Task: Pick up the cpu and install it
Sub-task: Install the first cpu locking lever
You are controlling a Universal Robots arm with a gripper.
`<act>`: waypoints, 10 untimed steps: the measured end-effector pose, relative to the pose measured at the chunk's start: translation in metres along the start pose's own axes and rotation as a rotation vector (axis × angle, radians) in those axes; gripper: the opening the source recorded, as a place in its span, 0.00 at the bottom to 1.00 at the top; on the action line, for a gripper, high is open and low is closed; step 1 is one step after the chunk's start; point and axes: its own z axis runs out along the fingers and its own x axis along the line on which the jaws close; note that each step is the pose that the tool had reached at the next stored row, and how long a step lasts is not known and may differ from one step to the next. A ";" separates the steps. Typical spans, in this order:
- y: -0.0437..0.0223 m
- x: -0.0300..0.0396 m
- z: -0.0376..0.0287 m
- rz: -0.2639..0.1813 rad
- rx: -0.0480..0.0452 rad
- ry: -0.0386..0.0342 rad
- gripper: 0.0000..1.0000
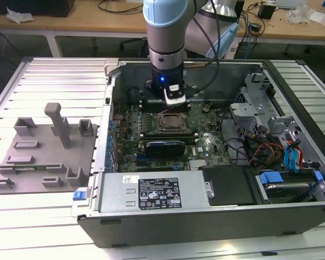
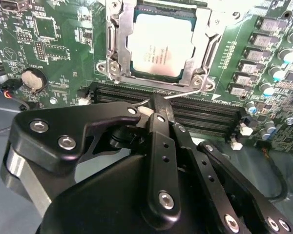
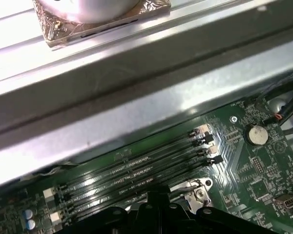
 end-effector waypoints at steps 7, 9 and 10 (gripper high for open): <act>0.0041 -0.0034 0.0032 0.013 0.0090 -0.0064 0.11; 0.0051 -0.0046 0.0045 0.019 0.0119 -0.0085 0.11; 0.0057 -0.0044 0.0048 0.019 0.0125 -0.0089 0.11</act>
